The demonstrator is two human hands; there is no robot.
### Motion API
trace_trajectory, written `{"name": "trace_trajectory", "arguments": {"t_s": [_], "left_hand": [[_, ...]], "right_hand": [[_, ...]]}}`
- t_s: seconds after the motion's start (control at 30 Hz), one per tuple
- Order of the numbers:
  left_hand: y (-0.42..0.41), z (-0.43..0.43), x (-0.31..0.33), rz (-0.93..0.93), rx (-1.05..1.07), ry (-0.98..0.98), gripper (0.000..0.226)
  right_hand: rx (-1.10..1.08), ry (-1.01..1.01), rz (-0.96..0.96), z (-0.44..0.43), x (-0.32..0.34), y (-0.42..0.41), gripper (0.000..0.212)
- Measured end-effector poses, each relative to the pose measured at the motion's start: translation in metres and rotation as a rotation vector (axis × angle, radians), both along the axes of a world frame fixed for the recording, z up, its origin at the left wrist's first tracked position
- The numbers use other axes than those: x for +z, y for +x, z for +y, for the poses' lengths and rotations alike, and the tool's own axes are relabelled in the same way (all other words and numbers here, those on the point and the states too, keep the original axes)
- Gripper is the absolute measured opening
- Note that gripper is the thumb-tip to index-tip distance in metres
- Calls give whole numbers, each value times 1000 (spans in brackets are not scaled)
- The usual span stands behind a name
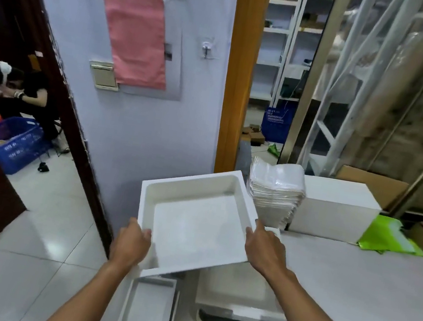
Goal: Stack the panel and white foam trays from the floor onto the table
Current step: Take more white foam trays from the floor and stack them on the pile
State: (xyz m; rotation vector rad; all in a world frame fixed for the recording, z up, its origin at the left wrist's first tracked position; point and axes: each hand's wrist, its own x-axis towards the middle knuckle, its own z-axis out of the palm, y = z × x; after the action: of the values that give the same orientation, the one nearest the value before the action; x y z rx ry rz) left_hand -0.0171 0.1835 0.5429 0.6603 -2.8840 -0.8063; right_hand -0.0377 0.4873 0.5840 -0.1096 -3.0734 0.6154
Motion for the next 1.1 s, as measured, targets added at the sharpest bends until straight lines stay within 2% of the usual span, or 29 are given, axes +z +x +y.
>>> {"name": "trace_trajectory", "arguments": {"t_s": [0.33,0.6,0.87,0.97,1.1], "left_hand": [[-14,62,40,112,-155,99,21],[-34,95,64,132,-255,209,31],[-33,112,60,105,-251,333,21],[-34,112,55,149,-269,380,21],[-54,99,40,165,-184,527,36]], "right_hand": [[-95,-169,13,71,28,12,44],[-184,-303,38,105,37,13,49],[-237,-374,39,122,33,4,53],[-238,-421,14,126,33,3,53],[-289,-553,-60,129,37,-2,49]]}}
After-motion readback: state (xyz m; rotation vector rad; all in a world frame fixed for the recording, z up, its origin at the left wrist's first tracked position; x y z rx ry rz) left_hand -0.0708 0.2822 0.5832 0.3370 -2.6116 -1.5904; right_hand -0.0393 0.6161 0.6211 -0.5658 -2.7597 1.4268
